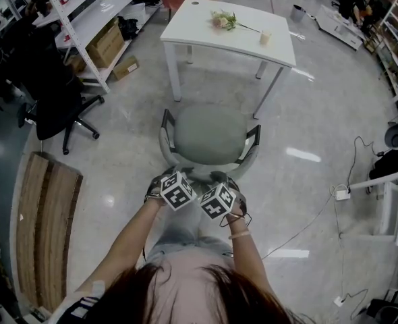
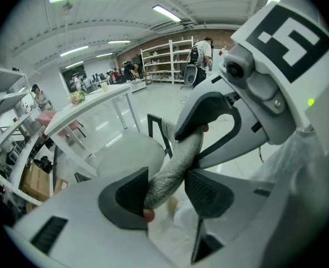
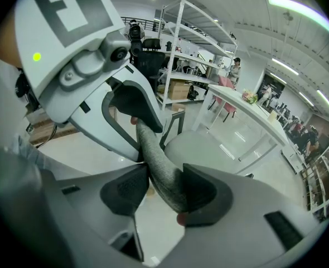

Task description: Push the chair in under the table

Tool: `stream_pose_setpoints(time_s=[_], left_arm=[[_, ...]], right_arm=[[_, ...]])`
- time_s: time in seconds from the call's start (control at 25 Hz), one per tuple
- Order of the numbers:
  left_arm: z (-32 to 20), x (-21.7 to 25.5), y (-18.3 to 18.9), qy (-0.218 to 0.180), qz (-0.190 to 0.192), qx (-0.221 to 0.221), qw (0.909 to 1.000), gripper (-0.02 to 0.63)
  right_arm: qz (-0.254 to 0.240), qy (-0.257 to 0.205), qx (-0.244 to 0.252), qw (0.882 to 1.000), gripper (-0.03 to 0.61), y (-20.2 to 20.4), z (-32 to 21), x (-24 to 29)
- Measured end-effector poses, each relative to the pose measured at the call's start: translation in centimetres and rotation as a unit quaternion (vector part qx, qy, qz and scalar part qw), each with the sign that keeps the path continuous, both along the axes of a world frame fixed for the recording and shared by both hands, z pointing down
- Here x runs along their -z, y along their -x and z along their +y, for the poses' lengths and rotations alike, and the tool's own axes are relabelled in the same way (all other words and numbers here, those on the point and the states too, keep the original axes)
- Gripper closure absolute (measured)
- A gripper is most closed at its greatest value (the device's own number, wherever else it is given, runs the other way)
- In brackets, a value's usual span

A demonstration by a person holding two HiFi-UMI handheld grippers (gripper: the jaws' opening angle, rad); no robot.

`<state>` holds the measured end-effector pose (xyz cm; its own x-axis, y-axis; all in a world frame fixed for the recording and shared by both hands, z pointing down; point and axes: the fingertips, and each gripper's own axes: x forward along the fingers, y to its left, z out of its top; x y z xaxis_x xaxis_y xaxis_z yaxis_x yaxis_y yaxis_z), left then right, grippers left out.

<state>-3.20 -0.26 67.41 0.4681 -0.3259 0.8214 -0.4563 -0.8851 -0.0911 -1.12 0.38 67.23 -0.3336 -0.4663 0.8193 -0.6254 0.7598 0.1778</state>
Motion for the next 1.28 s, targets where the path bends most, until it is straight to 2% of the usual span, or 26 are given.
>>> stream_pose_setpoints(time_s=[1.28], left_arm=[[-7.7,-0.1,-1.3,0.005,0.0,-0.006,1.0,0.41]], right_arm=[[0.001,0.007,-0.005,1.0,0.379,-1.3,-7.7,-0.1]])
